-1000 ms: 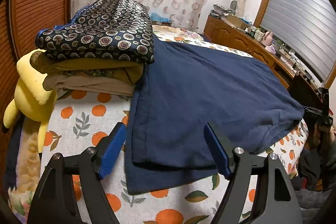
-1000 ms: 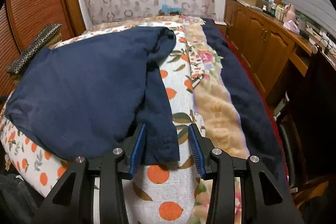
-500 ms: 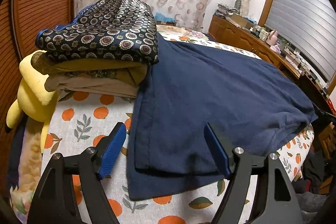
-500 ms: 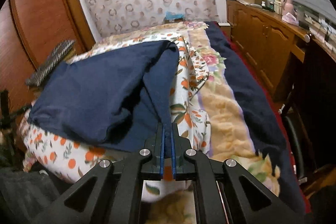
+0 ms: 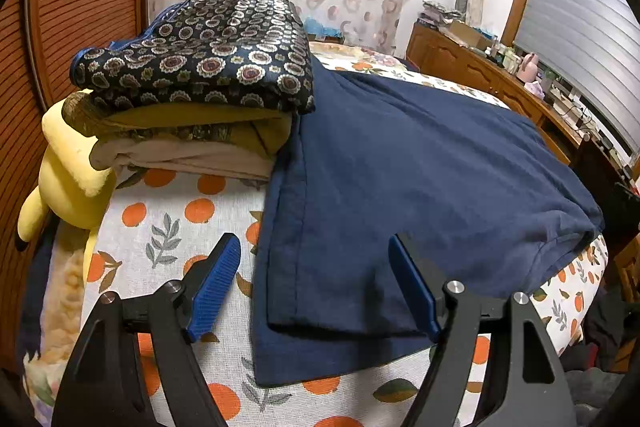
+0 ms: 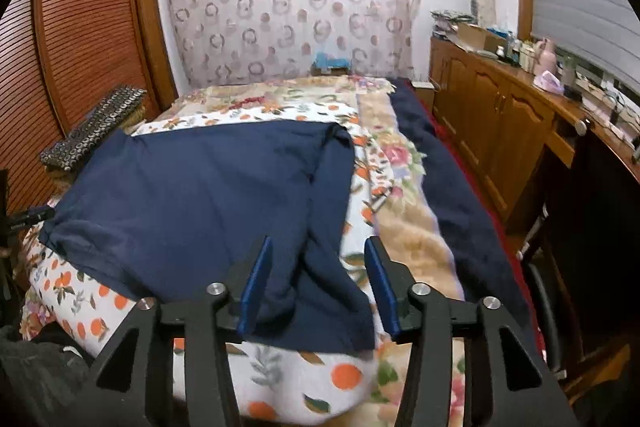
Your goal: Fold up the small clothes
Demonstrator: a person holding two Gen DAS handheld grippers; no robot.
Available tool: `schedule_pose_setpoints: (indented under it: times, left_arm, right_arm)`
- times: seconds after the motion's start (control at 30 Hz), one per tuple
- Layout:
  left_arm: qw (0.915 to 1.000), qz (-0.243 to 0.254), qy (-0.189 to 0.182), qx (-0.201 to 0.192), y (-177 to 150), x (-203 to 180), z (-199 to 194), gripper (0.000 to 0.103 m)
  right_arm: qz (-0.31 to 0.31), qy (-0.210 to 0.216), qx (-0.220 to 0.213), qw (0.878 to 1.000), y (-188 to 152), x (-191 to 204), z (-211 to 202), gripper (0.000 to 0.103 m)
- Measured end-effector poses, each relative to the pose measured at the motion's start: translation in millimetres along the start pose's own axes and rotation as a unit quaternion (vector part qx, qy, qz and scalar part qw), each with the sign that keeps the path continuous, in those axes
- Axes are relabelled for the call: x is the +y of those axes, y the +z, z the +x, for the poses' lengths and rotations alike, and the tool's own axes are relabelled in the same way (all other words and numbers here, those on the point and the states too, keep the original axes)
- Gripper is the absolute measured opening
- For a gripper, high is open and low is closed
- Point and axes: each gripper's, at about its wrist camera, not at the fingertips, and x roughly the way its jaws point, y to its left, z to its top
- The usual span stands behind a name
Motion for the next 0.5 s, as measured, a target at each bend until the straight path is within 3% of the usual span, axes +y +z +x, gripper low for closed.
schedule_pose_setpoints:
  times: [0.2,0.5]
  left_arm:
    - [1.0,-0.004,0.001,0.005,-2.9,2.2,3.8,0.077]
    - [0.9999,-0.003,0.004,0.014,-9.5,5.4,6.7,0.077]
  right_arm:
    - [-0.023,0.022,-0.005,0.999,-4.0,23.1,17.3,0.064]
    - [-0.058,0.065,0.015,0.996,-3.9,56.5,63.0,0.066]
